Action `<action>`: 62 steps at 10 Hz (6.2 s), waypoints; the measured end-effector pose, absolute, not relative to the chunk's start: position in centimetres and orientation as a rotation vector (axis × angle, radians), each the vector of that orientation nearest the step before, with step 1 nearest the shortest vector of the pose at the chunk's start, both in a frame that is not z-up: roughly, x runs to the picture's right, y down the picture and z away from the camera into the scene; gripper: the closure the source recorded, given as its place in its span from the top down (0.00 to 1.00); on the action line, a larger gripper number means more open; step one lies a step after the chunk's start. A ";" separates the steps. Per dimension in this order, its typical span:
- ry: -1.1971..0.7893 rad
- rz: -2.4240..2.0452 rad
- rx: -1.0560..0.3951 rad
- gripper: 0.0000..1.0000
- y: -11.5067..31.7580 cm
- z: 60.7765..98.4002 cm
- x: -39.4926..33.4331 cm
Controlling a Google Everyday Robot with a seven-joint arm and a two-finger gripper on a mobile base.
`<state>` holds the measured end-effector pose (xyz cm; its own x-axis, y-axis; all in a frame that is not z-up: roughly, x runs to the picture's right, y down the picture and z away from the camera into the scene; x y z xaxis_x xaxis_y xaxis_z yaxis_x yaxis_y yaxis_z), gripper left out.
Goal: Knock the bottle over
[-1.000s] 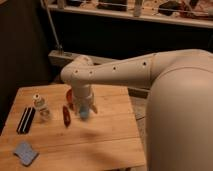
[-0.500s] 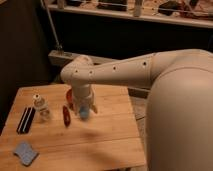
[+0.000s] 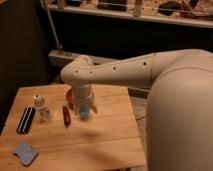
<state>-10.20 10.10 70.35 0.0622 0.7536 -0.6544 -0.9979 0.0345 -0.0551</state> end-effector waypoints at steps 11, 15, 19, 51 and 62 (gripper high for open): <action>0.524 1.445 -0.587 0.65 10.1 70.3 -10.2; 0.482 1.395 -0.576 0.65 9.6 70.3 -11.2; 0.427 1.261 -0.580 0.65 9.2 69.5 -15.8; 0.126 0.573 -0.636 0.00 1.5 78.8 -40.6; 0.037 0.675 -1.024 0.06 4.4 71.3 -39.5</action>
